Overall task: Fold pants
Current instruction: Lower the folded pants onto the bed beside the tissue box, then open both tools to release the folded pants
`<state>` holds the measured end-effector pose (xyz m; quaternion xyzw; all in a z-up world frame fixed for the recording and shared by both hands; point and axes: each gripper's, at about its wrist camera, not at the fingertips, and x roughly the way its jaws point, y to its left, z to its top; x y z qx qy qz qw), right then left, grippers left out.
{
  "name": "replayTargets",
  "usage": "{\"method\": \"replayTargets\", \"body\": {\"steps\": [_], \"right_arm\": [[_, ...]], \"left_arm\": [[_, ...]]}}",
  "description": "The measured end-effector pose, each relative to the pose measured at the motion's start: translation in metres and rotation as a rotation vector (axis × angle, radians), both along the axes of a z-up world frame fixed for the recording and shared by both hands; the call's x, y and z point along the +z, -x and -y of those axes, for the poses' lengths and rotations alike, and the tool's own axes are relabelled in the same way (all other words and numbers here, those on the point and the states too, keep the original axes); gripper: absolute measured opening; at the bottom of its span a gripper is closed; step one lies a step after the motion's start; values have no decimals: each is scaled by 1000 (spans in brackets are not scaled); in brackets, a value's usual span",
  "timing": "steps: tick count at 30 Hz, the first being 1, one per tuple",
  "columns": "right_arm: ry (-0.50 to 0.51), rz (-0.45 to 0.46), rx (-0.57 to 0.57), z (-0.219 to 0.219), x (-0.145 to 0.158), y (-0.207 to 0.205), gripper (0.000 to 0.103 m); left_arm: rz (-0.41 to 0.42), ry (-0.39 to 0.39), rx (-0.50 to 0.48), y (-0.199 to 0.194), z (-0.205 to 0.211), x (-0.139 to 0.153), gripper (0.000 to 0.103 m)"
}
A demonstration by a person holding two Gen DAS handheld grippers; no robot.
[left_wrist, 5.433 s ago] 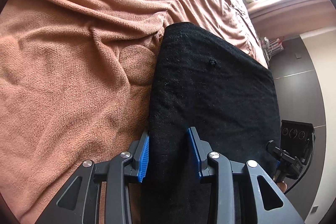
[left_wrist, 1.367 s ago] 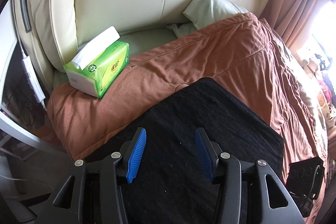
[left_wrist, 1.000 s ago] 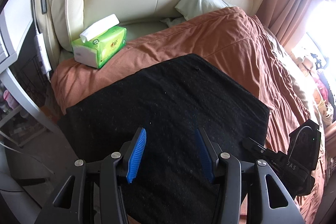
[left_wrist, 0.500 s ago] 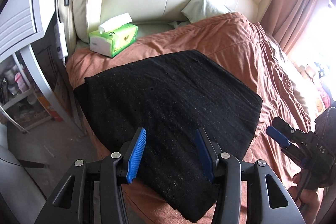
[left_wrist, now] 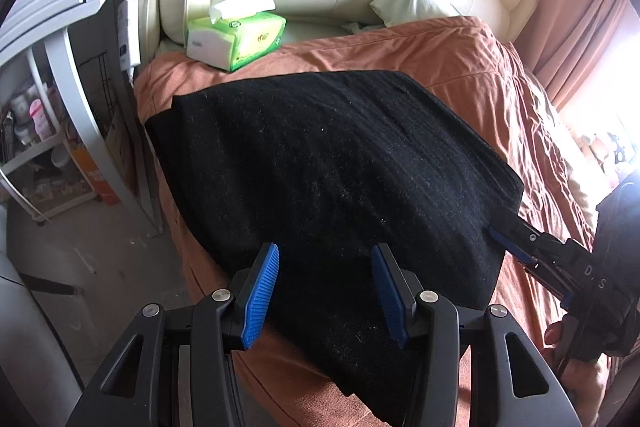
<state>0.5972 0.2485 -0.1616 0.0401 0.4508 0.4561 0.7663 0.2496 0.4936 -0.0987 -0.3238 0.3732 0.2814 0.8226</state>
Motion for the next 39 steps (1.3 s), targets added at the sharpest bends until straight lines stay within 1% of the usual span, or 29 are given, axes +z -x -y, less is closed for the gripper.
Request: {"method": "replayTargets", "body": {"steps": [1, 2, 4, 8, 11, 14, 16, 20, 25, 26, 27, 28, 29, 31, 32, 34, 35, 37, 39], "right_arm": [[3, -14, -9, 3, -7, -2, 36], [-4, -27, -13, 5, -10, -2, 34], [-11, -38, -12, 8, -16, -2, 34], [65, 19, 5, 1, -18, 12, 34], [107, 20, -4, -2, -17, 20, 34], [127, 38, -10, 1, 0, 27, 34], [120, 45, -6, 6, 13, 33, 34], [99, 77, -14, 22, 38, 46, 34], [125, 126, -32, 41, 64, 64, 36], [122, 129, -40, 45, 69, 68, 38], [118, 134, -49, 51, 74, 72, 41], [115, 142, -60, 56, 79, 75, 50], [113, 151, -68, 64, 83, 80, 58], [110, 165, -86, 77, 91, 89, 67], [108, 170, -94, 83, 94, 94, 69], [114, 181, -111, 99, 99, 105, 73], [120, 190, -122, 107, 100, 113, 78], [125, 203, -138, 120, 104, 125, 84], [128, 212, -152, 131, 108, 138, 85]], "left_arm": [[-7, 3, -2, 0, 2, -4, 51], [-12, 6, -3, 1, 3, -7, 51], [-13, 13, -5, 3, 5, -13, 51], [-21, 32, -4, 8, 8, -18, 51], [-30, 5, -16, 11, 17, -9, 51], [-12, 2, -10, 19, 22, 2, 51], [6, 4, -9, 24, 25, 10, 51], [14, -30, -36, 28, 36, 30, 51], [30, -25, -65, 35, 49, 48, 51], [30, -32, -73, 37, 52, 52, 52], [27, -40, -82, 37, 56, 56, 56], [25, -48, -88, 39, 59, 60, 62], [28, -56, -94, 41, 63, 65, 64], [36, -70, -108, 44, 71, 72, 73], [37, -76, -116, 45, 76, 76, 75], [35, -91, -131, 47, 84, 82, 86], [37, -100, -139, 48, 89, 84, 88], [40, -118, -155, 51, 100, 89, 96], [40, -137, -174, 53, 111, 94, 99]]}}
